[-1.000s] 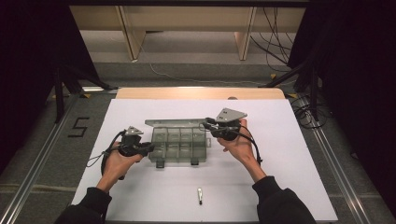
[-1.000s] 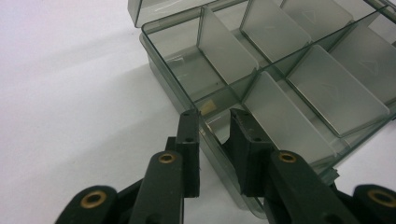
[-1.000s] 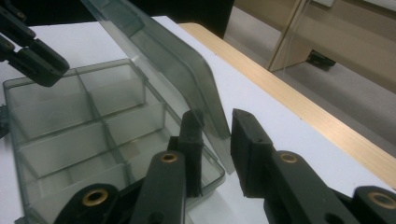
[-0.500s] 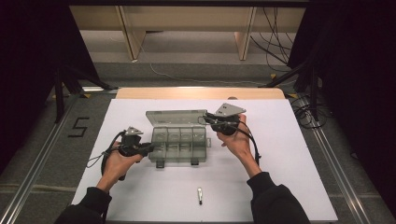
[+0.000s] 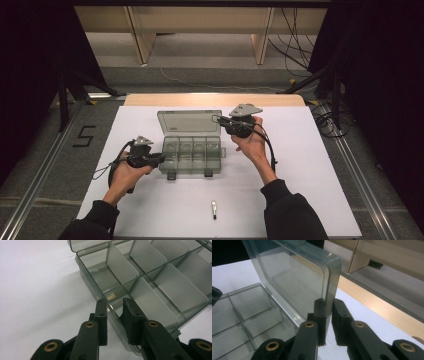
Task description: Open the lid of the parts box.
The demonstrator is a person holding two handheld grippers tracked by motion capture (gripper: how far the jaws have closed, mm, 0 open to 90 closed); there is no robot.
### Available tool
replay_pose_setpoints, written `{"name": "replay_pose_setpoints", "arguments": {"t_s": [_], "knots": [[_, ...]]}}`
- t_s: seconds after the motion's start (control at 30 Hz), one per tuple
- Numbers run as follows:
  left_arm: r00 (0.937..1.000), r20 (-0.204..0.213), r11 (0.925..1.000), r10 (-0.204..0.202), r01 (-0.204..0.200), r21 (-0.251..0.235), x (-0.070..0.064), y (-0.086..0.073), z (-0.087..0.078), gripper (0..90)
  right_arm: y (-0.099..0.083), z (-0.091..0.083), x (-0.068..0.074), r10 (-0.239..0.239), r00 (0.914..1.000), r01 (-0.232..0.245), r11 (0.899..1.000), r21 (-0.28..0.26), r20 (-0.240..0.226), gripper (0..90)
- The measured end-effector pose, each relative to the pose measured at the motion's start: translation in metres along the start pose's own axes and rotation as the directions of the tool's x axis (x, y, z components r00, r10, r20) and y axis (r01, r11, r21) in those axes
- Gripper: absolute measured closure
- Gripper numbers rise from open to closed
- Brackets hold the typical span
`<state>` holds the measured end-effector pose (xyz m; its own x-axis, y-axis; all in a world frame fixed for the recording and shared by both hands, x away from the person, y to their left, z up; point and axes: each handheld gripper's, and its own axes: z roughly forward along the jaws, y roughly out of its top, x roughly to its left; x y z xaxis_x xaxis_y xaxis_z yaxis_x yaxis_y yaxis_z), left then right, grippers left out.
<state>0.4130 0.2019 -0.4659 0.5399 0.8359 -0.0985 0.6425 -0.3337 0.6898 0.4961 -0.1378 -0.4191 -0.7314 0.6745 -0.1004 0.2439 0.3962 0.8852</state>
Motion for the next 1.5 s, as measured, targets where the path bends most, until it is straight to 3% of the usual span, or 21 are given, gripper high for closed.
{"name": "replay_pose_setpoints", "arguments": {"t_s": [0.17, 0.63, 0.77, 1.1, 1.13, 1.5], "knots": [[1.0, 0.001, 1.0, 0.005, -0.005, 0.002, 0.0, 0.0, 0.0, 73.9, 0.004, 0.004, -0.004, 0.047, 0.9989, -0.047, 0.998, 0.031, -0.007, 82.4], [0.9999, 0.007, 0.9999, 0.013, -0.013, 0.003, 0.001, 0.0, 0.0, 73.7, 0.013, 0.014, -0.013, 0.09, 0.9959, -0.09, 0.993, 0.08, 0.005, 81.5], [0.9999, 0.009, 0.9999, 0.01, -0.01, -0.002, 0.001, 0.0, 0.0, 73.7, 0.014, 0.018, -0.017, 0.124, 0.9923, -0.123, 0.988, 0.089, 0.004, 81.4], [0.9999, 0.012, 0.9999, 0.01, -0.01, -0.004, 0.001, -0.001, 0.0, 73.6, 0.018, 0.026, -0.024, 0.136, 0.9904, -0.138, 0.984, 0.115, 0.023, 80.7], [0.9999, 0.012, 0.9999, 0.011, -0.011, -0.004, 0.001, -0.001, 0.0, 73.6, 0.018, 0.026, -0.022, 0.165, 0.9856, -0.168, 0.978, 0.125, 0.035, 80.6], [0.9998, 0.014, 0.9999, 0.015, -0.015, -0.006, 0.002, -0.001, 0.0, 73.4, 0.018, 0.029, -0.026, 0.184, 0.9822, -0.187, 0.974, 0.127, 0.039, 80.3]]}}
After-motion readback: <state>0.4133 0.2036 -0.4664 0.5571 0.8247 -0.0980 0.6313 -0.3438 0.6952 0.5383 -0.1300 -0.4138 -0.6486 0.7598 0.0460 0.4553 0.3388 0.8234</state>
